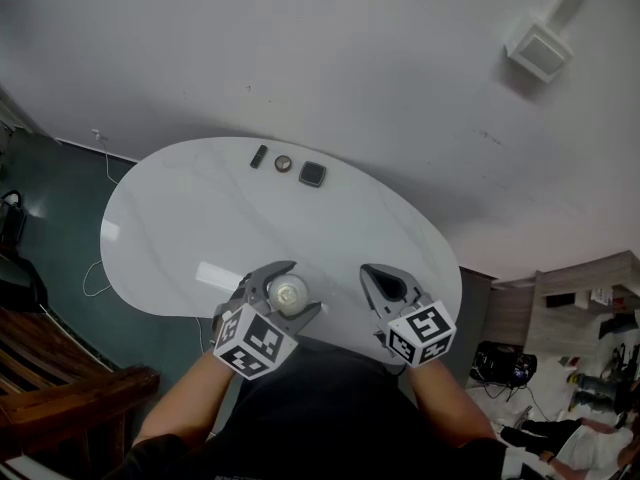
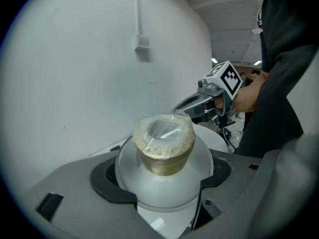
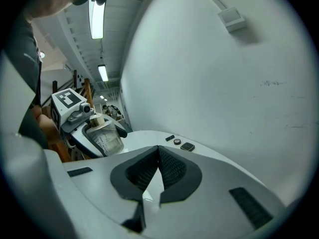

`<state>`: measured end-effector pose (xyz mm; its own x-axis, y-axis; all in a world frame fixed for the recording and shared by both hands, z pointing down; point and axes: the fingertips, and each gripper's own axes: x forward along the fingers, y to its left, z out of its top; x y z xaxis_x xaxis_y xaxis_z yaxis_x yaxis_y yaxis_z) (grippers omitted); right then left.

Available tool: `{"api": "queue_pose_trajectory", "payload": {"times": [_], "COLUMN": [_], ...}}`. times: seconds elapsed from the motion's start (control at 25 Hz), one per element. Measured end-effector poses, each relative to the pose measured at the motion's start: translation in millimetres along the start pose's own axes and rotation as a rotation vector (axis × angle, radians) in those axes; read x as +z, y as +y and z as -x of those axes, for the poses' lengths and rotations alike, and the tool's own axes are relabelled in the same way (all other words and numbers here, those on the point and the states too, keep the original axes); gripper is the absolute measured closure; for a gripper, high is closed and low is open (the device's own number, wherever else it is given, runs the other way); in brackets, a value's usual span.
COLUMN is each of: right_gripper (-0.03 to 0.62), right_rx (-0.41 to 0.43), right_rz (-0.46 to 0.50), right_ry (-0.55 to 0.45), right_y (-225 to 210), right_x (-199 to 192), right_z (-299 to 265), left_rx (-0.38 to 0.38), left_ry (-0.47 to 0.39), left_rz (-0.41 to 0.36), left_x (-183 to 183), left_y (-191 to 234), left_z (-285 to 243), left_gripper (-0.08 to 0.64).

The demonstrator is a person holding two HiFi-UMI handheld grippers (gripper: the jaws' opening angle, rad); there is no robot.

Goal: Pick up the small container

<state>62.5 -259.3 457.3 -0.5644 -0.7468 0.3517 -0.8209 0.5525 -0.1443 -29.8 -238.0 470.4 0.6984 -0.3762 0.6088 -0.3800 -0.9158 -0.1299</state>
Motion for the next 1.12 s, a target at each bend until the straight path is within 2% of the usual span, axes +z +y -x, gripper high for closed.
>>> {"api": "queue_pose_trajectory", "payload": {"times": [1.12], "right_gripper": [0.597], "right_rx": [-0.012], "right_rz": [0.015], "right_ry": [-0.021], "right_y": [6.2], "right_x": [2.3], "right_z": [5.2], "left_rx": [-0.011], "left_ry": [-0.005], "left_rz": [-0.027], "left_x": [3.1], "left_y": [-2.0], "left_z": [-3.4], "left_gripper": [0.216]}}
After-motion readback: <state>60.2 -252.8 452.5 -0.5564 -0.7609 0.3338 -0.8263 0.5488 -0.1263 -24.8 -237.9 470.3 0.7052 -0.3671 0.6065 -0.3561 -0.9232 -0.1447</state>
